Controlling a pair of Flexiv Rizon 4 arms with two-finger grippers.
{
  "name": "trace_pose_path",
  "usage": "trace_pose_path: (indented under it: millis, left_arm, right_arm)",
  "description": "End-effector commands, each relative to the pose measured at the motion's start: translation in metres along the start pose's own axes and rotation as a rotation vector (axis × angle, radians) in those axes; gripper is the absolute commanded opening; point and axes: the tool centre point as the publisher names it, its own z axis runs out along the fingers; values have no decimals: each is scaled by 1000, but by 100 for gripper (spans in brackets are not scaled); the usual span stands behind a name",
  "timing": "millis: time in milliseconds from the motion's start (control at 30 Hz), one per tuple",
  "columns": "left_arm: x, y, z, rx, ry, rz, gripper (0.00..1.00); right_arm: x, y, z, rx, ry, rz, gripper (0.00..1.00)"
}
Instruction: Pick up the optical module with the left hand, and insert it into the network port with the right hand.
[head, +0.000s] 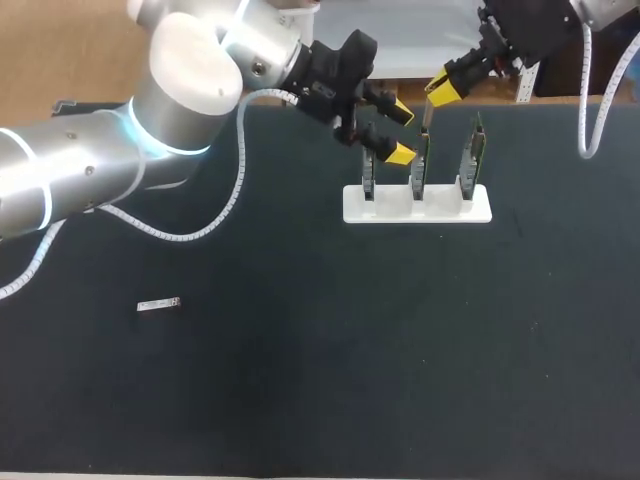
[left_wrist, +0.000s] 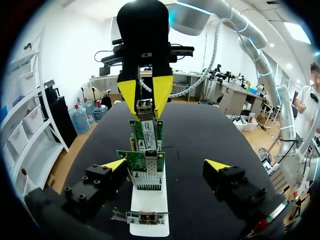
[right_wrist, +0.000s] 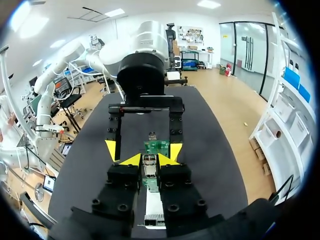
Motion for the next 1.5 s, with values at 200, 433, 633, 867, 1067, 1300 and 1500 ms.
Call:
trace_pose_path:
  millis: [200,433,633,867,1067,1300,1500]
  left_arm:
    - [0,-2,0,-5,2,-1,100]
    - [0,-2,0,-5,2,-1,100]
    - [0,-2,0,-5,2,-1,100]
    - [0,-2,0,-5,2,-1,100]
    - [0,-2,0,-5,2,-1,100]
    - [0,-2,0,-5,2,-1,100]
    - [0,-2,0,-5,2,-1,100]
  right_arm:
    - [2,1,5,9,4,4,0]
    - [2,0,8,29,19,0,0]
    - [4,0,9,34,30,-5,0]
    - [5,2,12,35,37,-5,0]
    - [9,3,14,35,40,7,0]
    - [12,2,17,31,41,16,0]
    - [15,0,20,28,43,25,0]
